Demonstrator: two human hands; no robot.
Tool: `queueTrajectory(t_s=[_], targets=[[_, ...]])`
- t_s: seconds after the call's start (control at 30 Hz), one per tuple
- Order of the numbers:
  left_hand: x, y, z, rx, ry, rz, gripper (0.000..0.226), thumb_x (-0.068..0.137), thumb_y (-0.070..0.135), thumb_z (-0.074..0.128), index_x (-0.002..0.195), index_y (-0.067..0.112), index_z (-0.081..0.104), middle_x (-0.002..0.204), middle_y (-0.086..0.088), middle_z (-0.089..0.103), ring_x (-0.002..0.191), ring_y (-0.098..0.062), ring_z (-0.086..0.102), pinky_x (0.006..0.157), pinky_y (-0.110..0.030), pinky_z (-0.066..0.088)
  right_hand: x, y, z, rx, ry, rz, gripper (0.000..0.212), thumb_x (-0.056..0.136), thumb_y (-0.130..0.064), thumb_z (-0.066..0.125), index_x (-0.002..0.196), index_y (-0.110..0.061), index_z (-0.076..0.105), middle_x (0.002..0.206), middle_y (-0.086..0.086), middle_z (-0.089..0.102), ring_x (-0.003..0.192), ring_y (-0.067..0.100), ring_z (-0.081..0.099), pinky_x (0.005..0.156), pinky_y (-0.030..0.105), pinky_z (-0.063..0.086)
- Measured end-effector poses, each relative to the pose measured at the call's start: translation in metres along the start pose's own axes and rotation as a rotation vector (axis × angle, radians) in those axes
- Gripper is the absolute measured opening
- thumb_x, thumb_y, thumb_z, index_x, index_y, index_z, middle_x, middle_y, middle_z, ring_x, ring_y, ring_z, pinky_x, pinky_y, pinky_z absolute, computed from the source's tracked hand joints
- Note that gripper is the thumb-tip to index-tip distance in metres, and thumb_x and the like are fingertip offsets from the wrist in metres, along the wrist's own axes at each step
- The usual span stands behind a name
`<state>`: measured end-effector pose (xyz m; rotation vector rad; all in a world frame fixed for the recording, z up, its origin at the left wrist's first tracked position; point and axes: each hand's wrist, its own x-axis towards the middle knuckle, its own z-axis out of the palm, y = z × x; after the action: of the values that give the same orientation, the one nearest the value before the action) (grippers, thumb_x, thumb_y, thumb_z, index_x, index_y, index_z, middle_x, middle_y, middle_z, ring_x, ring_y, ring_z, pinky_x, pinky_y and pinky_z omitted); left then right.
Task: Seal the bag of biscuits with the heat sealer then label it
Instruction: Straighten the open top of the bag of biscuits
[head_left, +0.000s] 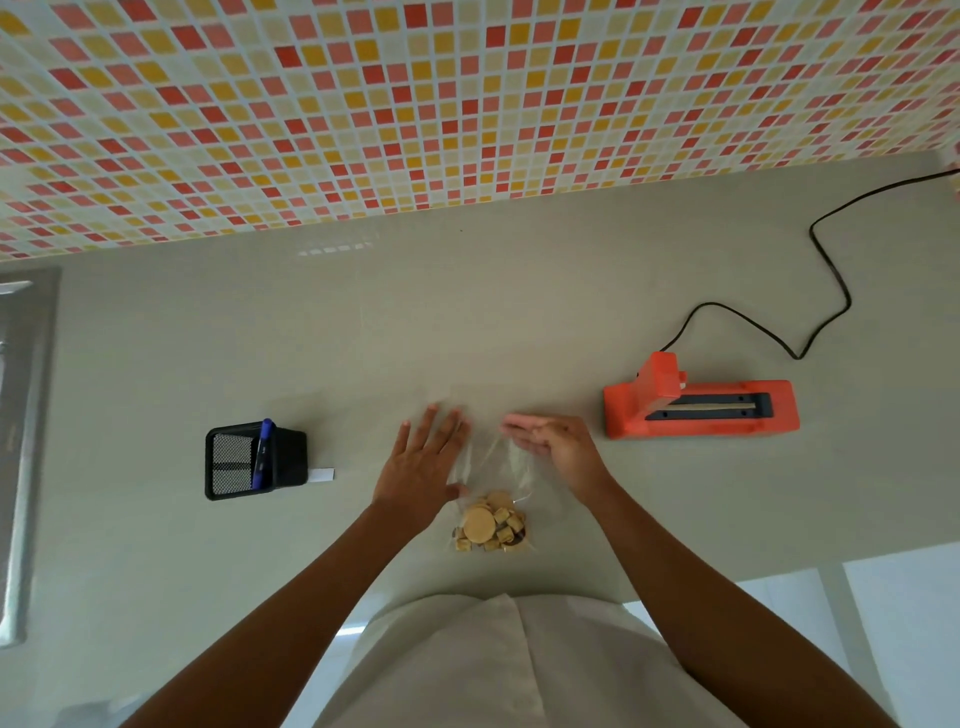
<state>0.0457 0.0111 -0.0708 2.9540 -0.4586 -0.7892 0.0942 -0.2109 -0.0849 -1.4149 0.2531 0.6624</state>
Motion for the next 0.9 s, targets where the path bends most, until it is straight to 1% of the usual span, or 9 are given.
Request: queueTrajectory(t_s=[0.2,0.3,0.37,0.43,0.53,0.6,0.77,0.87,0.9], targets=[[0.000,0.002,-0.008,-0.027,-0.011,-0.009,0.093,0.091,0.056,0.051,0.155,0.020,-0.007,0.163,-0.002,-0.016,0.148,-0.030,-0.019,0.120,-0.049,-0.001,0.018,-0.014,0.003,-0.011,0.071,-0.098,0.041,0.097,0.006,0.034,0.133,0.008,0.055,0.134,0.020,0.061,0.127,0.023,0.059,0.107,0.028,0.047],[0.005,0.001,-0.013,-0.031,-0.012,-0.010,0.101,0.086,0.060,0.056,0.155,0.018,-0.006,0.163,-0.004,-0.015,0.148,-0.031,-0.016,0.121,-0.051,0.002,0.016,-0.016,0.008,-0.063,0.096,-0.143,0.046,0.088,-0.005,0.044,0.130,0.004,0.058,0.134,0.017,0.062,0.127,0.019,0.059,0.107,0.028,0.046],[0.007,0.001,-0.015,-0.022,-0.023,-0.010,0.103,0.085,0.061,0.055,0.155,0.018,-0.007,0.162,-0.004,-0.016,0.148,-0.032,-0.016,0.120,-0.051,0.002,0.011,-0.017,0.009,-0.145,0.128,-0.161,0.043,0.087,-0.004,0.048,0.128,0.000,0.062,0.133,0.013,0.064,0.126,0.014,0.059,0.106,0.026,0.046],[0.007,0.002,-0.016,-0.030,-0.027,-0.019,0.103,0.085,0.061,0.056,0.155,0.018,-0.007,0.162,-0.004,-0.017,0.148,-0.031,-0.017,0.120,-0.050,0.002,0.004,-0.017,0.009,-0.264,0.187,-0.165,0.039,0.090,0.004,0.050,0.125,-0.004,0.066,0.128,0.008,0.068,0.121,0.011,0.062,0.103,0.021,0.047],[0.007,0.004,-0.015,-0.034,-0.031,-0.036,0.102,0.086,0.059,0.056,0.154,0.019,-0.009,0.162,-0.004,-0.018,0.148,-0.031,-0.018,0.120,-0.050,0.001,-0.010,-0.015,0.010,-0.429,0.387,-0.177,0.031,0.089,0.006,0.055,0.115,-0.004,0.069,0.111,0.003,0.072,0.105,0.012,0.067,0.091,0.011,0.049],[0.007,0.006,-0.015,-0.028,-0.038,-0.045,0.101,0.087,0.058,0.055,0.154,0.018,-0.009,0.162,-0.005,-0.019,0.148,-0.032,-0.018,0.120,-0.050,0.001,-0.018,-0.014,0.011,-0.476,0.495,-0.139,0.026,0.088,0.003,0.058,0.111,-0.002,0.069,0.104,0.002,0.070,0.098,0.013,0.065,0.091,0.018,0.051],[0.009,0.011,-0.018,-0.010,-0.056,-0.070,0.104,0.086,0.056,0.059,0.155,0.016,-0.008,0.162,-0.007,-0.019,0.148,-0.033,-0.016,0.119,-0.052,0.003,-0.021,-0.014,0.026,-0.449,0.523,-0.050,0.031,0.083,-0.003,0.065,0.114,-0.005,0.067,0.104,0.004,0.071,0.094,0.014,0.067,0.090,0.026,0.054],[0.013,0.010,-0.020,-0.018,-0.069,-0.082,0.109,0.083,0.056,0.063,0.155,0.016,-0.008,0.162,-0.008,-0.020,0.149,-0.033,-0.015,0.119,-0.053,0.005,-0.016,-0.017,0.033,-0.398,0.532,-0.001,0.031,0.080,-0.006,0.070,0.111,-0.008,0.066,0.098,0.003,0.071,0.084,0.007,0.066,0.078,0.012,0.053],[0.014,0.009,-0.021,-0.021,-0.072,-0.083,0.110,0.082,0.056,0.065,0.155,0.016,-0.008,0.162,-0.008,-0.019,0.149,-0.033,-0.015,0.119,-0.053,0.005,-0.013,-0.019,0.034,-0.387,0.540,0.018,0.033,0.079,-0.007,0.072,0.112,-0.009,0.065,0.096,0.002,0.071,0.082,0.008,0.065,0.074,0.011,0.052]])
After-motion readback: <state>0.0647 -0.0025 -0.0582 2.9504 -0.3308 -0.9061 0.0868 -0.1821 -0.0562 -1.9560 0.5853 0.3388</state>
